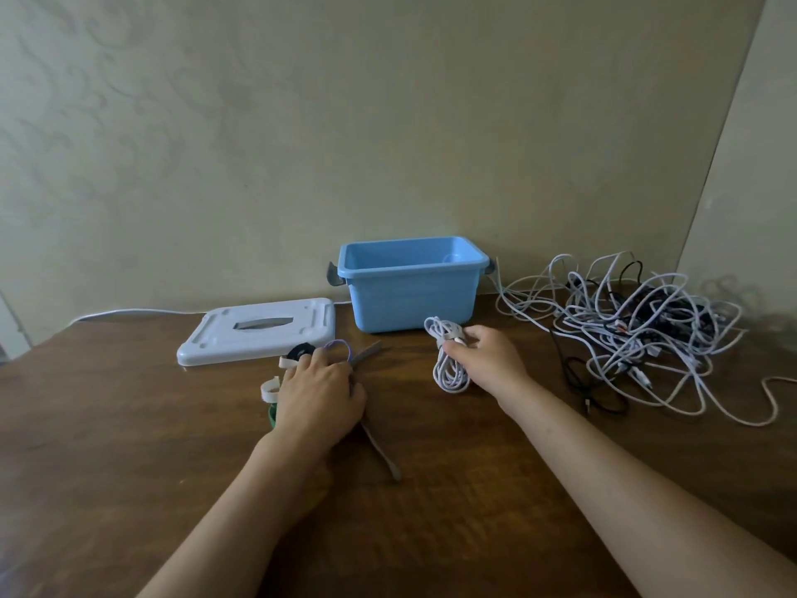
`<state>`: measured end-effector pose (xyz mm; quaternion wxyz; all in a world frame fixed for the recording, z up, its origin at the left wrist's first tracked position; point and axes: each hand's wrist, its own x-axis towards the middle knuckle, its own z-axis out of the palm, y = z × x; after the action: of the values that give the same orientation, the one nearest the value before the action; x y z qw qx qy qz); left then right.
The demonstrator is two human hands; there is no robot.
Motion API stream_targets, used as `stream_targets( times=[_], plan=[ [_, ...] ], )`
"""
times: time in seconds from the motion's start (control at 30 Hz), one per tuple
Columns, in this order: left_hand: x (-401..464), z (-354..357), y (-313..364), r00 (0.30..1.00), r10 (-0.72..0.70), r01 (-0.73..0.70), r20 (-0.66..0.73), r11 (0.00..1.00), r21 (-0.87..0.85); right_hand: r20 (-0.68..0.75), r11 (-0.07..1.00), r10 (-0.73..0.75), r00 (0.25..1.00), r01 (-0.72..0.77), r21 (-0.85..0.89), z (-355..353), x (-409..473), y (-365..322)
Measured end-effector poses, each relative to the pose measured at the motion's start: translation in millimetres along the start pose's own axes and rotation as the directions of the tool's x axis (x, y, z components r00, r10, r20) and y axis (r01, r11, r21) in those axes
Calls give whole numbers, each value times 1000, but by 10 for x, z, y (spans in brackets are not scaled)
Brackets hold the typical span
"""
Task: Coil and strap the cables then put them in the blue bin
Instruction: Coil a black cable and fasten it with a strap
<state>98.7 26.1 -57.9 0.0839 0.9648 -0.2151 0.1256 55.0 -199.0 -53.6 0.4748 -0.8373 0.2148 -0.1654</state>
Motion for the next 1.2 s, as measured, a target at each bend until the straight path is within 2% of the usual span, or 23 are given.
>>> stream_targets(
  times=[0.1,0.3,0.47,0.6,0.77,0.9,0.93,1.0,1.1,1.2],
  plan=[
    [5,7,-45,1000,-29,29,-1,1000,7,42,998,-47,998,48,-30,84,48,-117],
    [36,0,-136,1000,-19,19,19,1000,-23,103,995,-60,993,51,87,366,111,-271],
    [57,3,-145,1000,-8,9,5,998,-64,103,979,-148,984,160,-128,365,111,-224],
    [44,-21,-137,997,83,-83,-1,991,-108,109,955,-199,974,217,-202,82,55,-158],
    [-4,-142,10,983,180,-180,-16,966,-185,37,829,-262,964,245,-503,-616,-137,129],
    [-88,-304,184,935,354,-352,-25,919,-178,-11,726,-288,958,211,-655,-1140,-336,400],
    [-98,-306,202,903,426,-430,-63,886,-173,-1,707,-266,964,194,-680,-1240,-377,443],
    [-91,-272,192,872,481,-489,-90,861,-142,65,678,-185,981,175,-714,-1395,-461,510],
    [-131,-331,247,912,411,-397,10,888,-231,190,668,-86,978,198,-717,-1497,-554,600],
    [-109,-287,233,923,381,-357,56,900,-250,211,650,-108,971,230,-724,-1508,-580,646]
  ],
)
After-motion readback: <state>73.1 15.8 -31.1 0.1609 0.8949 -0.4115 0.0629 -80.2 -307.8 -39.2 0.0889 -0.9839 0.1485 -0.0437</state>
